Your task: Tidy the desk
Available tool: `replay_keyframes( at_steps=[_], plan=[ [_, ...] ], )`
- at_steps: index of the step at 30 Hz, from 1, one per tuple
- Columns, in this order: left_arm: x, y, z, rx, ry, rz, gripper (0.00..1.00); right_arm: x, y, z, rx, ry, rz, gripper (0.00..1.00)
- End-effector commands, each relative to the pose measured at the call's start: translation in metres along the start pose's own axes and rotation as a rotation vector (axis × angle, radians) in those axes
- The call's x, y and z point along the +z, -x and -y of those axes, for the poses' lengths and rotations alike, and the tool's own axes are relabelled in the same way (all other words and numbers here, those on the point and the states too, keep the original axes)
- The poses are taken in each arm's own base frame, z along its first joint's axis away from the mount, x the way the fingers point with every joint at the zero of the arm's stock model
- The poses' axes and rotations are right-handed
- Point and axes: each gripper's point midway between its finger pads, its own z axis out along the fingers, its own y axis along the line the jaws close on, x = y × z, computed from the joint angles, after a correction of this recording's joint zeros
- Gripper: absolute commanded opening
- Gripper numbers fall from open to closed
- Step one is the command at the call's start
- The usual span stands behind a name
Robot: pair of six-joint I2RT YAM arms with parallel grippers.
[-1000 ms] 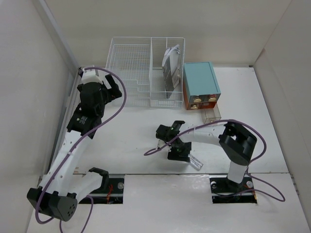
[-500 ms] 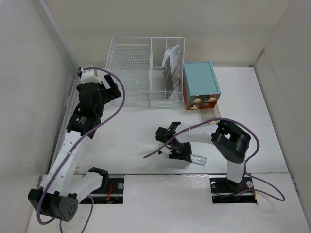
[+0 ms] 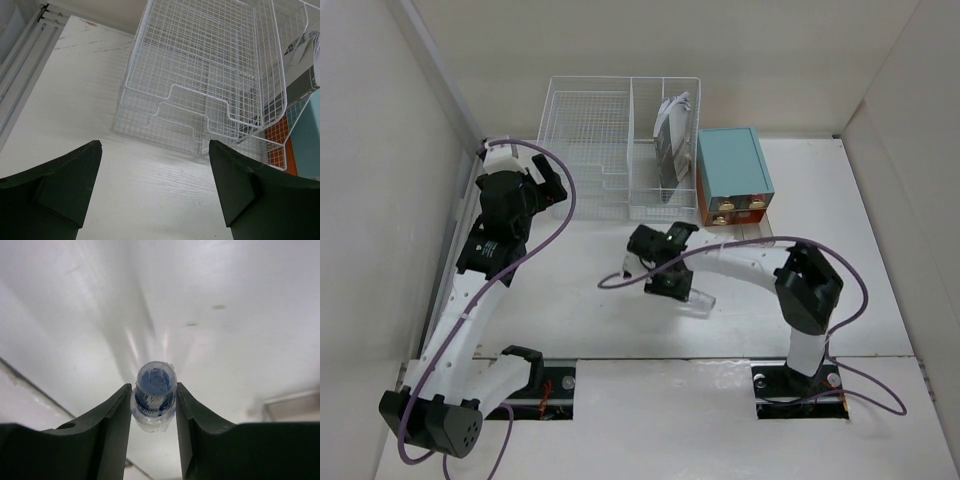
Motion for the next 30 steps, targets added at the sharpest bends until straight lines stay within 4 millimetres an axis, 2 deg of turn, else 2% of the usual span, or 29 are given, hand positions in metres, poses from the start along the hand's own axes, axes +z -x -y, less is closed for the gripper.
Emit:
replay_keyframes(
  at_steps=[1, 2, 4, 6, 7, 8, 9, 12, 13, 16, 19, 20, 22, 27, 29, 30],
  plan=[
    [-0.004, 0.016, 0.007, -0.016, -0.039, 0.063, 0.85, -0.07, 0.029, 0.063, 0.133, -0.204, 0.239, 0.0],
    [-0.004, 0.016, 0.007, -0.016, -0.039, 0.063, 0.85, -0.079, 0.028, 0.084, 0.173, -0.253, 0.272, 0.0],
    [-0.002, 0.014, 0.006, -0.013, -0.036, 0.055, 0.85, -0.096, 0.024, 0.106, 0.185, -0.313, 0.327, 0.0],
    [-0.002, 0.014, 0.006, -0.013, -0.036, 0.055, 0.85, -0.107, 0.016, 0.137, 0.231, -0.384, 0.375, 0.0],
    [-0.002, 0.013, 0.008, -0.013, -0.045, 0.051, 0.85, -0.107, 0.01, 0.147, 0.216, -0.405, 0.375, 0.0],
    [0.001, 0.011, 0.008, -0.01, -0.041, 0.043, 0.85, -0.117, 0.005, 0.158, 0.227, -0.436, 0.401, 0.0],
    [0.001, 0.011, 0.008, -0.01, -0.041, 0.043, 0.85, -0.114, -0.004, 0.174, 0.258, -0.445, 0.415, 0.0],
    [0.001, 0.011, 0.007, -0.001, -0.041, 0.043, 0.85, -0.123, -0.017, 0.194, 0.282, -0.447, 0.476, 0.0],
    [0.002, 0.007, 0.006, 0.001, -0.038, 0.035, 0.85, -0.125, -0.03, 0.209, 0.328, -0.463, 0.496, 0.0],
    [0.002, 0.006, 0.008, 0.002, -0.046, 0.032, 0.85, -0.119, -0.048, 0.226, 0.332, -0.458, 0.527, 0.0],
    [0.004, 0.005, 0.01, 0.002, -0.055, 0.028, 0.85, -0.111, -0.058, 0.229, 0.285, -0.42, 0.55, 0.0],
    [0.004, 0.005, 0.01, 0.002, -0.055, 0.028, 0.85, -0.104, -0.069, 0.233, 0.286, -0.412, 0.545, 0.0],
    [0.004, 0.005, 0.01, 0.002, -0.055, 0.028, 0.85, -0.106, -0.07, 0.235, 0.262, -0.399, 0.587, 0.0],
    [0.004, 0.005, 0.01, 0.002, -0.055, 0.028, 0.85, -0.096, -0.078, 0.237, 0.224, -0.396, 0.594, 0.0],
    [0.004, 0.004, 0.011, 0.002, -0.064, 0.025, 0.85, -0.091, -0.083, 0.235, 0.234, -0.388, 0.584, 0.0],
    [0.004, 0.004, 0.011, 0.002, -0.064, 0.025, 0.85, -0.082, -0.087, 0.235, 0.246, -0.372, 0.569, 0.0]
  ],
)
